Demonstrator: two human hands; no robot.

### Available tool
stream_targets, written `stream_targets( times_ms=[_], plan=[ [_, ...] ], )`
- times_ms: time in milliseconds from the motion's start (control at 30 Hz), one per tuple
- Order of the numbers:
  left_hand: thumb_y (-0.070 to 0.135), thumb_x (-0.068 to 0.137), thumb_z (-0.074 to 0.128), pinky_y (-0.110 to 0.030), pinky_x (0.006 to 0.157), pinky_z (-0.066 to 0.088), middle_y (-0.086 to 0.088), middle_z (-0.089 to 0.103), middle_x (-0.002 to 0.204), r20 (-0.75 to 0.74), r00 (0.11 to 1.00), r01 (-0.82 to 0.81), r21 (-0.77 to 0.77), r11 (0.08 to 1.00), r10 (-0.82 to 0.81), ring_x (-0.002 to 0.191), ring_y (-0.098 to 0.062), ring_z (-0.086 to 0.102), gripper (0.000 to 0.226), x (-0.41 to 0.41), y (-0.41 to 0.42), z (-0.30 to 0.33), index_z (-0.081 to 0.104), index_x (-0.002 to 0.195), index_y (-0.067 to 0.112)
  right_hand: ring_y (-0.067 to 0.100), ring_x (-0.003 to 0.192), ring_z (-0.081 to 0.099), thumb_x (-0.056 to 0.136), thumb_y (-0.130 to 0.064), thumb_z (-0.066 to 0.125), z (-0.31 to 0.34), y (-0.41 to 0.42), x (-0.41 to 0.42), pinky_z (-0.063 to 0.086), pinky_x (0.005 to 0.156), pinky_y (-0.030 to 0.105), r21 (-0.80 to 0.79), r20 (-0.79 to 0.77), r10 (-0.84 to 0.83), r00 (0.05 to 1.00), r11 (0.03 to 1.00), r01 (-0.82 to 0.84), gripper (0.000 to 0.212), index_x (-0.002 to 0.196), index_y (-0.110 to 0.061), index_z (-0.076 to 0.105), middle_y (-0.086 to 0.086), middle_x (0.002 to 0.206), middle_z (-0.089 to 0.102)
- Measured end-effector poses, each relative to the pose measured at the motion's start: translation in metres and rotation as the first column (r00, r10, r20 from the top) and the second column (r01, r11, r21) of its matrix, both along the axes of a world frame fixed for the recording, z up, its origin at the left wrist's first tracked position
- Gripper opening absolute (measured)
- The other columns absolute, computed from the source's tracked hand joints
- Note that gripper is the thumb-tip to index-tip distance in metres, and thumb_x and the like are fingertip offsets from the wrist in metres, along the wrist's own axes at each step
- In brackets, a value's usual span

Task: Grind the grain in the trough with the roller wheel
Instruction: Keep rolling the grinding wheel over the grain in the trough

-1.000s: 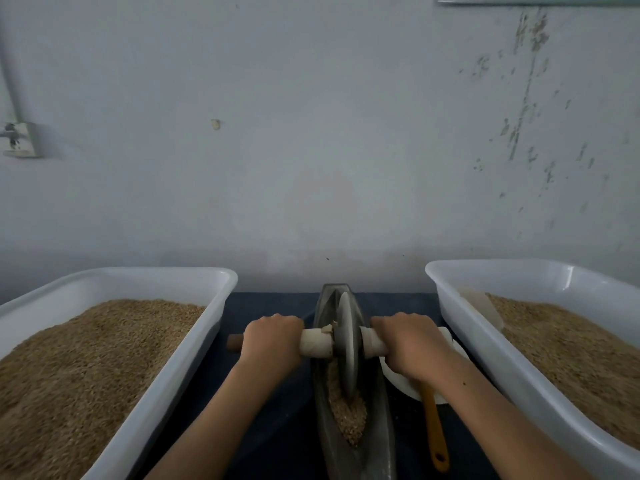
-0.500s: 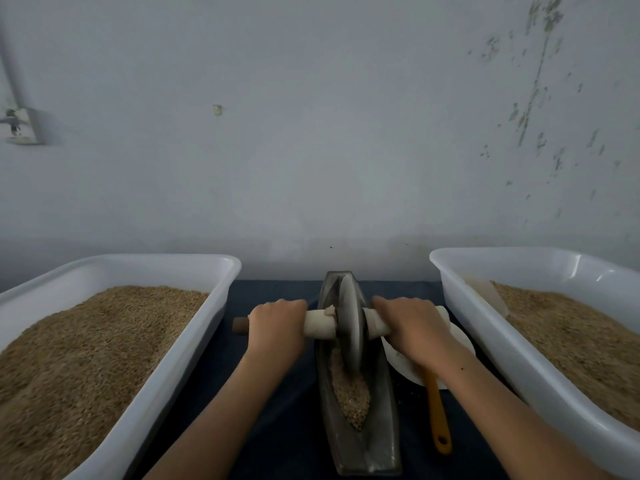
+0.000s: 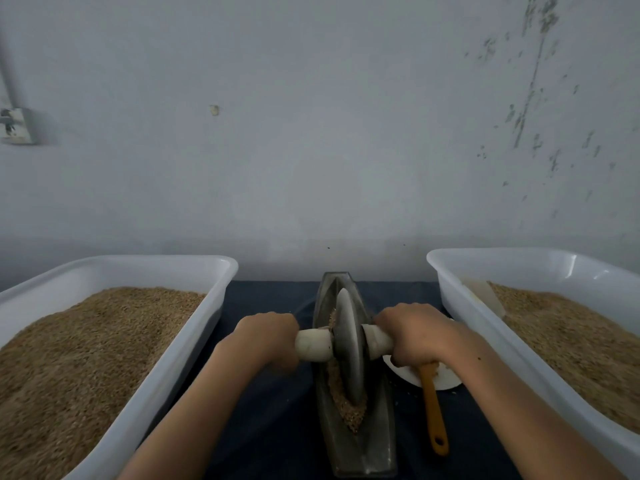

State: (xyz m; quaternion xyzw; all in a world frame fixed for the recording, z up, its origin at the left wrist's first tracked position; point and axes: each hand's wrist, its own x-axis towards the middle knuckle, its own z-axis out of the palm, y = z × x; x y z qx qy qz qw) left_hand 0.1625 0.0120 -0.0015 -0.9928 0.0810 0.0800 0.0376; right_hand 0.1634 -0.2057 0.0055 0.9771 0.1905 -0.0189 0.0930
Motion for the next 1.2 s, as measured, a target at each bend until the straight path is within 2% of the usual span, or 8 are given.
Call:
stream_targets(
  times_ms=[100,200,267,400,567,733,1100,1200],
  plan=[
    [0.031,0.082,0.065,-0.029,0.075,0.043,-0.001,0.062,0.106,0.134,0.991,-0.005,0.018,1.000,0.003,0.089,-0.017,0.057,0.038,0.001,-0.003,-0.004,0.055,0.116,0.018,0.018,0.075,0.054,0.083,-0.018,0.059,-0.004,0.001,0.005,0.028,0.053,0.023,0.051,0.067,-0.009,0.998,0.999,0.005,0.021,0.104,-0.021,0.058,-0.001,0.090,0.060],
    [0.027,0.085,0.061,-0.030,0.072,0.039,-0.001,0.062,0.105,0.328,0.945,-0.014,0.044,0.999,-0.001,0.095,-0.020,0.060,0.028,0.007,-0.010,-0.009,0.057,0.111,0.019,0.022,0.091,0.060,0.083,-0.015,0.055,-0.014,0.000,0.011,0.034,0.066,0.028,0.144,0.151,-0.053,0.987,0.989,0.031,0.020,0.100,-0.026,0.054,-0.001,0.100,0.064],
    [0.026,0.086,0.059,-0.030,0.072,0.038,-0.001,0.062,0.104,0.373,0.928,-0.021,0.026,0.999,0.010,0.095,-0.021,0.059,0.024,0.012,-0.012,-0.009,0.058,0.110,0.019,0.025,0.097,0.061,0.085,-0.014,0.052,-0.018,0.001,0.015,0.034,0.069,0.031,0.172,0.217,-0.074,0.973,0.984,0.037,0.019,0.099,-0.026,0.051,0.001,0.103,0.064],
    [0.028,0.086,0.058,-0.032,0.077,0.043,-0.001,0.063,0.106,0.343,0.939,-0.011,-0.007,1.000,0.013,0.097,-0.020,0.059,0.026,0.015,-0.010,-0.007,0.057,0.111,0.020,0.028,0.098,0.060,0.088,-0.014,0.051,-0.019,0.005,0.020,0.033,0.070,0.032,0.146,0.297,-0.069,0.952,0.989,0.026,0.020,0.106,-0.023,0.051,0.004,0.106,0.063],
    [0.027,0.087,0.058,-0.031,0.078,0.045,-0.001,0.063,0.105,0.330,0.944,0.010,0.032,0.999,-0.020,0.096,-0.020,0.060,0.027,0.006,-0.009,-0.007,0.058,0.112,0.019,0.025,0.090,0.060,0.086,-0.014,0.053,-0.020,0.000,0.007,0.030,0.067,0.030,0.173,0.296,-0.018,0.955,0.984,-0.035,0.021,0.092,-0.027,0.038,0.003,0.097,0.062],
    [0.029,0.086,0.059,-0.027,0.072,0.042,0.001,0.062,0.102,0.282,0.959,0.025,0.068,0.997,-0.043,0.091,-0.016,0.060,0.028,-0.002,-0.005,-0.010,0.057,0.112,0.020,0.023,0.085,0.059,0.083,-0.020,0.056,-0.026,-0.005,-0.002,0.028,0.065,0.029,0.179,0.316,0.034,0.948,0.979,-0.095,0.028,0.087,-0.032,0.032,-0.003,0.086,0.058],
    [0.028,0.085,0.058,-0.029,0.071,0.039,-0.002,0.062,0.102,0.318,0.948,-0.027,-0.010,1.000,0.028,0.092,-0.019,0.059,0.026,0.021,-0.013,-0.005,0.058,0.110,0.018,0.027,0.093,0.061,0.086,-0.014,0.055,-0.017,0.005,0.026,0.035,0.070,0.032,0.176,0.294,-0.050,0.955,0.984,-0.002,0.018,0.090,-0.024,0.041,0.004,0.100,0.063],
    [0.029,0.086,0.058,-0.028,0.070,0.039,-0.002,0.062,0.101,0.321,0.947,-0.012,-0.011,1.000,0.015,0.085,-0.016,0.055,0.026,0.019,-0.012,-0.006,0.058,0.110,0.018,0.026,0.093,0.061,0.087,-0.014,0.055,-0.017,0.004,0.024,0.036,0.071,0.032,0.172,0.289,-0.053,0.956,0.985,0.003,0.014,0.094,-0.023,0.046,0.003,0.100,0.063]
  ],
)
